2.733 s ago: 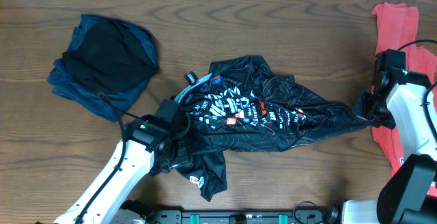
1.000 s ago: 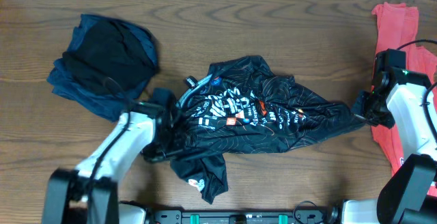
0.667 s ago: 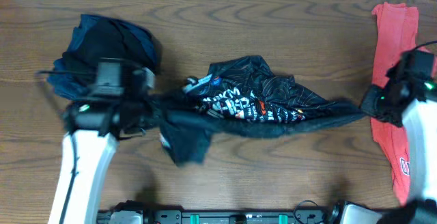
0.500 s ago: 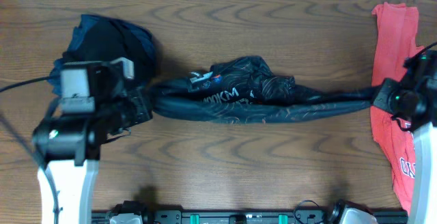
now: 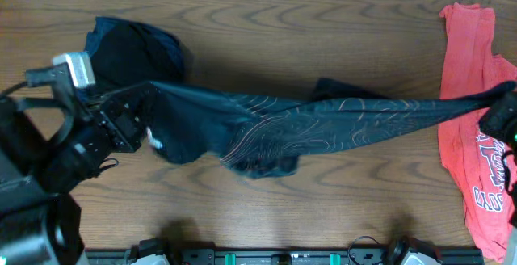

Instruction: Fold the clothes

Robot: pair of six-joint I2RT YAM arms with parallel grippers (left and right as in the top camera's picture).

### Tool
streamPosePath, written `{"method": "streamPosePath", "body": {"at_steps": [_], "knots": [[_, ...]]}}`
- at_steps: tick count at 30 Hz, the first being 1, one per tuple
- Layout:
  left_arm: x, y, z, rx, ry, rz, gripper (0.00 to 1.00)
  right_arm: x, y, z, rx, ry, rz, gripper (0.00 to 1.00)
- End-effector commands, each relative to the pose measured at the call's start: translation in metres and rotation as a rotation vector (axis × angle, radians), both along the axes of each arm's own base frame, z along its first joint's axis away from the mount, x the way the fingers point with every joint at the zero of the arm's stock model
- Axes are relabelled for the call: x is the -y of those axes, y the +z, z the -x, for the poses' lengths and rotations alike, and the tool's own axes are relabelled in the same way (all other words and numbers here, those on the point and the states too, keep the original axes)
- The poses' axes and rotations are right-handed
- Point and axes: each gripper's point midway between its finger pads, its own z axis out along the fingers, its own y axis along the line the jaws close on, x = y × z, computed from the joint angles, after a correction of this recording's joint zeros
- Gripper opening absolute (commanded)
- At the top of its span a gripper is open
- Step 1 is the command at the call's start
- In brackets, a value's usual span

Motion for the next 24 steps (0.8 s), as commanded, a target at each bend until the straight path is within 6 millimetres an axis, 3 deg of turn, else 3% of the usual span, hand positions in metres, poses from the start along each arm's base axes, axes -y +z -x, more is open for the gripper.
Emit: {"method": "streamPosePath", "body": {"at_steps": [1,9,15,19,24], "knots": [[0.017,0.039,0.018,0.091,-0.088,0.062,0.06,0.008,0.021,0.009,0.039,-0.036,0.032,0.01],[0.021,0.08,0.031,0.214,-0.089,0.048,0.06,0.023,0.044,0.025,0.066,-0.135,0.072,0.01],[0.015,0.078,0.019,0.205,-0.059,0.041,0.06,0.023,0.039,0.02,0.041,-0.124,0.055,0.01],[0.007,0.065,-0.009,0.133,-0.056,0.065,0.06,0.024,0.017,-0.003,-0.03,-0.075,-0.003,0.01],[-0.006,0.027,-0.068,-0.021,-0.068,0.111,0.06,0.028,-0.026,-0.044,-0.155,0.0,-0.082,0.01]]}}
